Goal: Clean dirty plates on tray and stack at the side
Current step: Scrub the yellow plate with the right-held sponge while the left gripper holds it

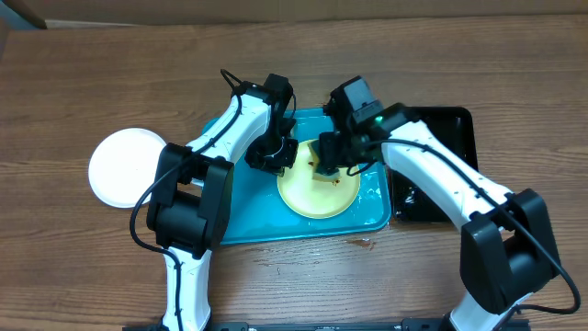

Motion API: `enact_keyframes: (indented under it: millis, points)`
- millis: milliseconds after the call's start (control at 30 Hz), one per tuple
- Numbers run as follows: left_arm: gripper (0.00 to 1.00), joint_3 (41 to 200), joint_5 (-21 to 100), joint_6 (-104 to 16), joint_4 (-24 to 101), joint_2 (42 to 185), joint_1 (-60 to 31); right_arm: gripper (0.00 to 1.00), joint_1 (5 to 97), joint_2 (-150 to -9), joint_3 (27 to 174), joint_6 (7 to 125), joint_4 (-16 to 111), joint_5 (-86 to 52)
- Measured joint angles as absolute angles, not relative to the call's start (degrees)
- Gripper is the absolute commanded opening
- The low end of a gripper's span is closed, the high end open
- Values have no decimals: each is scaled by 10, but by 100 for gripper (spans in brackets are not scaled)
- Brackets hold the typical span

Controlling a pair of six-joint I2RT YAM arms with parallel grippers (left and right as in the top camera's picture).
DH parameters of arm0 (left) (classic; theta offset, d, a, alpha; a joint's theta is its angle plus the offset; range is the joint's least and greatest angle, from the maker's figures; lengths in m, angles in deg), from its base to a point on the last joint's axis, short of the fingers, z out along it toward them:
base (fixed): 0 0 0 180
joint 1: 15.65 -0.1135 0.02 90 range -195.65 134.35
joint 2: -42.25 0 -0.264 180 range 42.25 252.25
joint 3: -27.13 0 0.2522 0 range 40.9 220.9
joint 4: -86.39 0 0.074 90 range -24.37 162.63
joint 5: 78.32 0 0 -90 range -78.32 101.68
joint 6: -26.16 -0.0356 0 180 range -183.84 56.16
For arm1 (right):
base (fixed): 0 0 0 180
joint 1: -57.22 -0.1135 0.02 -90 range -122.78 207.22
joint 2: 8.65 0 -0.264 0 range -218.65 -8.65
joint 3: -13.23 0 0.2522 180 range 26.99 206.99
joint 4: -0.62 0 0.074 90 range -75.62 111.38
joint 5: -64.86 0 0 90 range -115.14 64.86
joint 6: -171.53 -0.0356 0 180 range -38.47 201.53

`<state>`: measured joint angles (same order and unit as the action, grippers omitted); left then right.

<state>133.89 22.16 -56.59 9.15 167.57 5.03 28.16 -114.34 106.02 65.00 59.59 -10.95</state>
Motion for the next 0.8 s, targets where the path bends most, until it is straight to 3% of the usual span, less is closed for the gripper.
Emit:
enact_keyframes:
  millis: [800]
  points:
    - [4, 1339, 223, -566, 92, 1676, 54, 4, 242, -1246, 1046, 587, 507, -153]
